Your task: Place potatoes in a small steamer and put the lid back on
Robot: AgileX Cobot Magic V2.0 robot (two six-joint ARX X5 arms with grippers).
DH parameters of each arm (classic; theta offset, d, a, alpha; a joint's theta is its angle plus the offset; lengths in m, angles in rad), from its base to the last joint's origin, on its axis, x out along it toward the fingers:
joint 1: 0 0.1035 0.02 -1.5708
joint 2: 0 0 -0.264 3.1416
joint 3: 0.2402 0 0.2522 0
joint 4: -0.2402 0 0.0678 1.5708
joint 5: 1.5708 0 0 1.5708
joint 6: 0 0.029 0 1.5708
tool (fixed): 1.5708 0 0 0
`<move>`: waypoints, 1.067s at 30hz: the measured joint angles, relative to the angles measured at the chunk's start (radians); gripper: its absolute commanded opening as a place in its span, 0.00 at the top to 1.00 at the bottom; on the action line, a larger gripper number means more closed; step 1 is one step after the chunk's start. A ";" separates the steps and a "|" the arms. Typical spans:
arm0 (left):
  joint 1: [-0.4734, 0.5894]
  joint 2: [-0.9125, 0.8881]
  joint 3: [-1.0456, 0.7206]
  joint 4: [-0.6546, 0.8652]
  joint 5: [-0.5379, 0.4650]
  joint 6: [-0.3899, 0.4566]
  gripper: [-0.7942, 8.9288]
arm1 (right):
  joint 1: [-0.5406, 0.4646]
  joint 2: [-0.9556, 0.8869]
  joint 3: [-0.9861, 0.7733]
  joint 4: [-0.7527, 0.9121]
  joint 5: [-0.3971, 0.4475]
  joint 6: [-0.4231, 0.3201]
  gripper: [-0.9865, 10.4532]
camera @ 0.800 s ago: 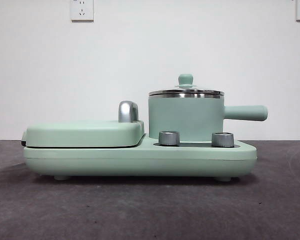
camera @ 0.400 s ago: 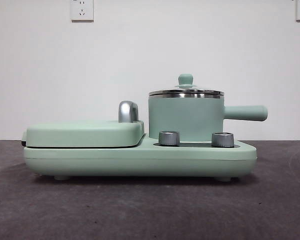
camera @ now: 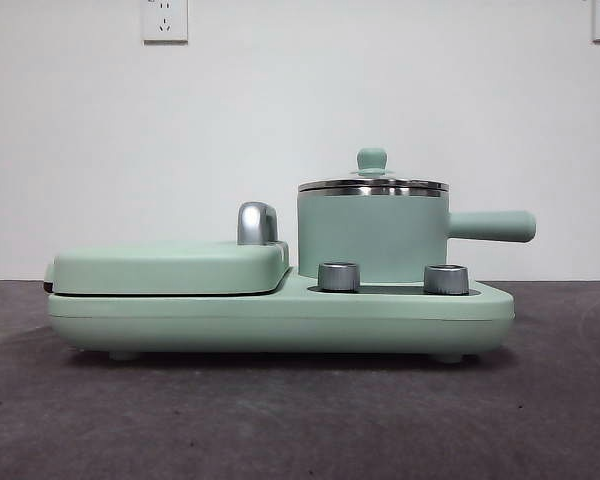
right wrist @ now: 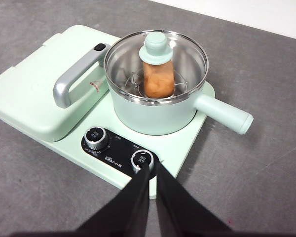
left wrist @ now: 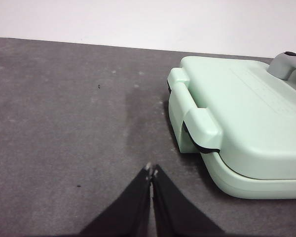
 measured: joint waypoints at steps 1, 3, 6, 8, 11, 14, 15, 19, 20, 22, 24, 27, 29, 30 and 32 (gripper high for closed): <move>0.000 0.000 0.000 0.000 0.000 0.000 0.91 | 0.000 0.000 0.000 0.000 0.000 0.000 0.90; 0.000 0.000 0.000 0.000 0.000 0.000 0.91 | 0.000 0.000 0.000 0.000 0.000 0.000 0.90; 0.000 0.000 0.000 0.000 0.000 0.000 0.91 | 0.000 0.000 0.000 0.000 0.000 0.000 0.90; 0.000 0.000 0.000 0.000 0.000 0.000 0.91 | 0.000 0.000 0.000 0.000 0.001 0.000 0.90; 0.000 0.000 0.000 0.000 0.000 0.000 0.91 | -0.006 -0.002 -0.002 0.001 0.023 -0.028 0.90; 0.000 0.000 0.000 0.000 0.000 0.000 0.91 | -0.049 -0.049 -0.075 0.080 0.060 -0.074 0.90; 0.000 0.000 0.000 0.000 0.000 0.000 0.91 | -0.069 -0.077 -0.117 0.111 0.062 -0.083 0.90; 0.000 0.000 0.000 0.000 0.000 0.000 0.91 | -0.175 -0.251 -0.369 0.286 0.072 -0.101 0.90; 0.000 0.000 0.000 0.000 0.000 0.000 0.91 | -0.197 -0.293 -0.424 0.325 0.077 -0.103 0.90; 0.000 0.000 0.000 0.000 0.000 0.000 0.91 | -0.246 -0.387 -0.542 0.404 0.080 -0.106 0.90; 0.000 0.000 0.000 0.000 0.000 0.000 0.91 | -0.280 -0.457 -0.625 0.446 0.079 -0.109 0.90; 0.000 0.000 0.000 0.000 0.000 0.000 0.91 | -0.310 -0.539 -0.732 0.463 0.079 -0.109 0.90; 0.000 0.000 0.000 0.000 0.000 0.000 0.91 | -0.323 -0.584 -0.785 0.460 0.079 -0.109 0.90; 0.000 0.000 0.000 0.000 0.000 0.000 0.91 | -0.327 -0.602 -0.802 0.459 0.079 -0.109 0.90; 0.000 0.000 0.000 0.000 0.000 0.000 0.91 | -0.336 -0.644 -0.829 0.460 0.079 -0.109 0.90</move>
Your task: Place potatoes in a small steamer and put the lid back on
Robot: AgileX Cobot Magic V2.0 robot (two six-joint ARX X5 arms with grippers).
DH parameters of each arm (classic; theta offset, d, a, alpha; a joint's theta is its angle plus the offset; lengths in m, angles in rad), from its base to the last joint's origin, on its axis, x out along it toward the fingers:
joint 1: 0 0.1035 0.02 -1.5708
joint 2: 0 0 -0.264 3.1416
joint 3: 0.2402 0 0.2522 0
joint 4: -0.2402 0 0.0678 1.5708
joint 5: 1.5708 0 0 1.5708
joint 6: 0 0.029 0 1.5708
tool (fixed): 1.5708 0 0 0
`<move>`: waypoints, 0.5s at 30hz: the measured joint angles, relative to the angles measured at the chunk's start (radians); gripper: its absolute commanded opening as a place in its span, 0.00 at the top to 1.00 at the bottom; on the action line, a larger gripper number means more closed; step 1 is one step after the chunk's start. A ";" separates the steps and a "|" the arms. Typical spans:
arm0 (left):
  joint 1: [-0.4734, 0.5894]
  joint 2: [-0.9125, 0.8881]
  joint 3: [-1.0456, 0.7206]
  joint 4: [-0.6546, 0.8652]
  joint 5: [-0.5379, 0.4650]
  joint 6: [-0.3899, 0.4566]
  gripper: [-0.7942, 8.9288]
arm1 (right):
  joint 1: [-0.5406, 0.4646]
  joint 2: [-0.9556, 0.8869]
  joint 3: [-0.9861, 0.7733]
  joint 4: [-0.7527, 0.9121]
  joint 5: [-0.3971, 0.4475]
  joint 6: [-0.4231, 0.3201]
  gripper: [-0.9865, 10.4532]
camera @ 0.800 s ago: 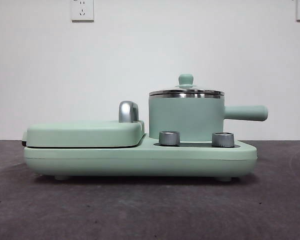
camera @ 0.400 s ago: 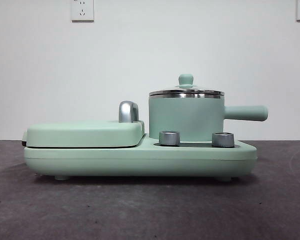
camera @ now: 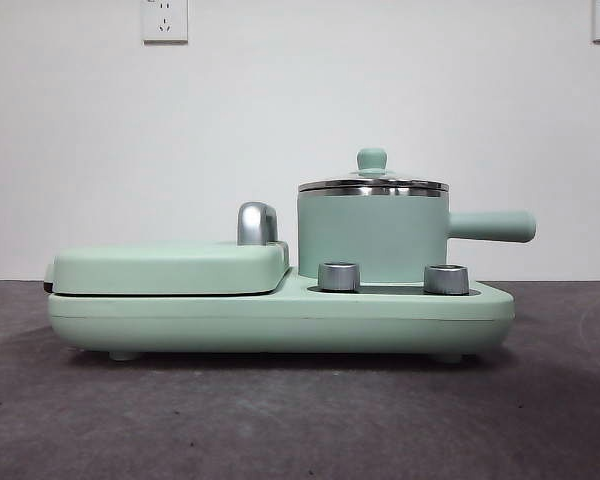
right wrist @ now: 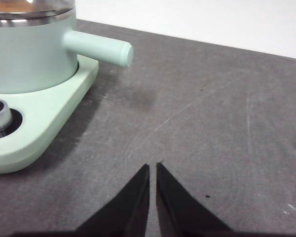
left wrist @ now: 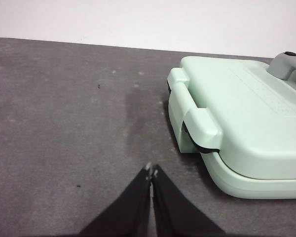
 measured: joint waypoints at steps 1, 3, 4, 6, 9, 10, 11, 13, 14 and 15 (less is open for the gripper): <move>0.000 0.000 0.000 0.000 0.000 0.000 0.91 | -0.004 -0.019 -0.010 0.003 0.000 0.000 0.90; 0.000 0.000 0.000 0.000 0.000 0.000 0.91 | -0.014 -0.071 -0.037 0.010 0.000 0.000 0.90; 0.000 0.000 0.000 0.000 0.000 0.000 0.91 | -0.018 -0.095 -0.054 0.013 0.000 0.000 0.90; 0.000 0.000 0.000 0.000 0.000 0.000 0.91 | -0.018 -0.104 -0.089 0.043 -0.001 0.005 0.90; 0.000 0.000 0.000 0.002 0.001 0.000 0.91 | -0.019 -0.099 -0.095 0.053 -0.010 0.023 0.90; 0.000 0.000 0.000 0.002 0.002 0.000 0.91 | -0.019 -0.100 -0.097 0.063 -0.010 0.027 0.90; 0.000 0.000 0.000 0.001 0.002 0.000 0.91 | -0.019 -0.101 -0.099 0.081 -0.008 0.031 0.90; 0.000 0.000 0.000 0.001 0.002 0.000 0.91 | -0.019 -0.101 -0.099 0.108 -0.008 0.035 0.90; 0.000 0.000 0.000 0.001 0.002 0.000 0.91 | -0.019 -0.101 -0.099 0.122 -0.008 0.037 0.90; 0.000 0.000 0.000 0.001 0.002 0.000 0.91 | -0.019 -0.101 -0.099 0.135 -0.008 0.038 0.90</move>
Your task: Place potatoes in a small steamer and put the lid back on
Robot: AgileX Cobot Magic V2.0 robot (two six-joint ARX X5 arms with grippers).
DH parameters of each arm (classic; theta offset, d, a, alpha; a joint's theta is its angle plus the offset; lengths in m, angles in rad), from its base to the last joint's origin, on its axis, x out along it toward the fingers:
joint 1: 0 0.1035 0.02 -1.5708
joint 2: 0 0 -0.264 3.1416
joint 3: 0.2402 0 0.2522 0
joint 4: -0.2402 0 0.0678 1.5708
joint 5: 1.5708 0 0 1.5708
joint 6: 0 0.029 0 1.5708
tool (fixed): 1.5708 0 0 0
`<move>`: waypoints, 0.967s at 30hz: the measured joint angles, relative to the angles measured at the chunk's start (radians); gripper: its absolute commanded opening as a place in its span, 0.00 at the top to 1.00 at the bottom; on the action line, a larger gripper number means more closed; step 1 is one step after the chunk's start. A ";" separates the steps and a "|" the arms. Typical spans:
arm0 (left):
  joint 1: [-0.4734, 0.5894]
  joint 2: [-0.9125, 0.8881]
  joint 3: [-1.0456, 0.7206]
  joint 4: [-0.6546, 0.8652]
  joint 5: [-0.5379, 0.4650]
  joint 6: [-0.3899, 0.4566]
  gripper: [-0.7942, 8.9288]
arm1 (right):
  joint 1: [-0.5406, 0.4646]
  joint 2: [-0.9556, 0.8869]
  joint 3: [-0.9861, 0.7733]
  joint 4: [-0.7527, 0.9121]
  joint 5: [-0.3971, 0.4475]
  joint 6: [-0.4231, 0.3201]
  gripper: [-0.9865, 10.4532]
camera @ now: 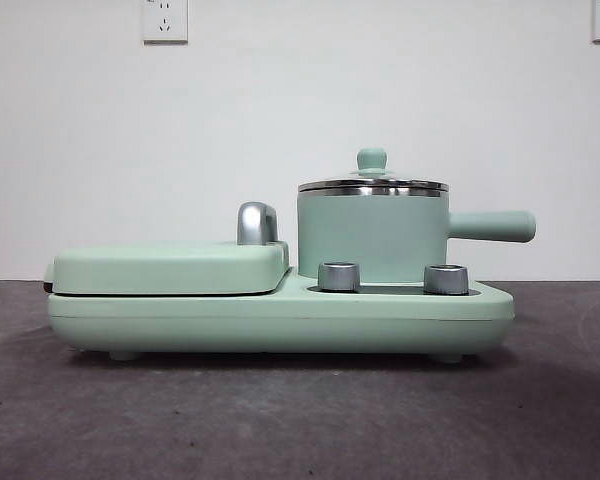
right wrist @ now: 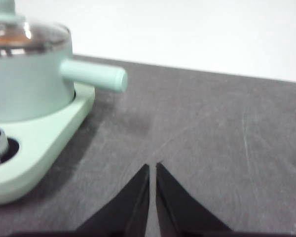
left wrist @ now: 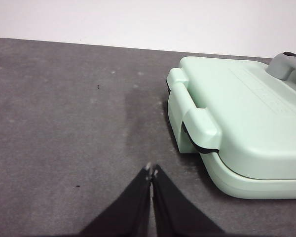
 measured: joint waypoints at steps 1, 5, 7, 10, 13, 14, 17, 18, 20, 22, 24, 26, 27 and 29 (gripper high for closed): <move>0.000 0.000 0.000 0.000 0.000 0.000 0.91 | 0.000 0.000 0.000 0.009 0.000 0.000 0.90; 0.000 0.000 0.000 0.000 0.000 0.000 0.91 | 0.000 0.000 0.000 0.039 0.000 0.001 0.90; 0.000 0.000 0.000 0.000 0.000 0.000 0.91 | 0.000 0.000 0.000 0.045 0.000 0.001 0.90; 0.000 0.000 0.000 0.000 0.000 0.000 0.91 | 0.000 0.000 0.000 0.047 0.000 0.001 0.90; 0.000 0.000 0.000 0.000 0.000 0.000 0.91 | 0.000 0.000 0.000 0.047 0.000 0.002 0.90; 0.000 0.000 0.000 0.000 0.000 0.000 0.91 | 0.000 0.000 0.000 0.047 0.000 0.003 0.90; 0.000 0.000 0.000 0.000 0.000 0.000 0.91 | 0.000 0.000 0.000 0.047 0.000 0.003 0.90; 0.000 0.000 0.000 0.000 0.000 0.000 0.91 | 0.000 0.000 0.000 0.047 0.000 0.003 0.90; 0.000 0.000 0.000 0.000 0.000 0.000 0.91 | 0.000 0.000 0.000 0.047 0.000 0.003 0.90; 0.000 0.000 0.000 0.000 0.000 0.000 0.91 | 0.000 0.000 0.000 0.047 0.000 0.003 0.90; 0.000 0.000 0.000 0.000 0.000 0.000 0.91 | 0.000 0.000 0.000 0.047 0.000 0.003 0.90; 0.000 0.000 0.000 0.000 0.000 0.000 0.91 | 0.000 0.000 0.000 0.047 0.000 0.003 0.90; 0.000 0.000 0.000 0.000 0.000 0.000 0.91 | 0.000 0.000 0.000 0.047 0.000 0.003 0.90; 0.000 0.000 0.000 0.000 0.000 0.000 0.91 | 0.000 0.000 0.000 0.047 0.000 0.003 0.90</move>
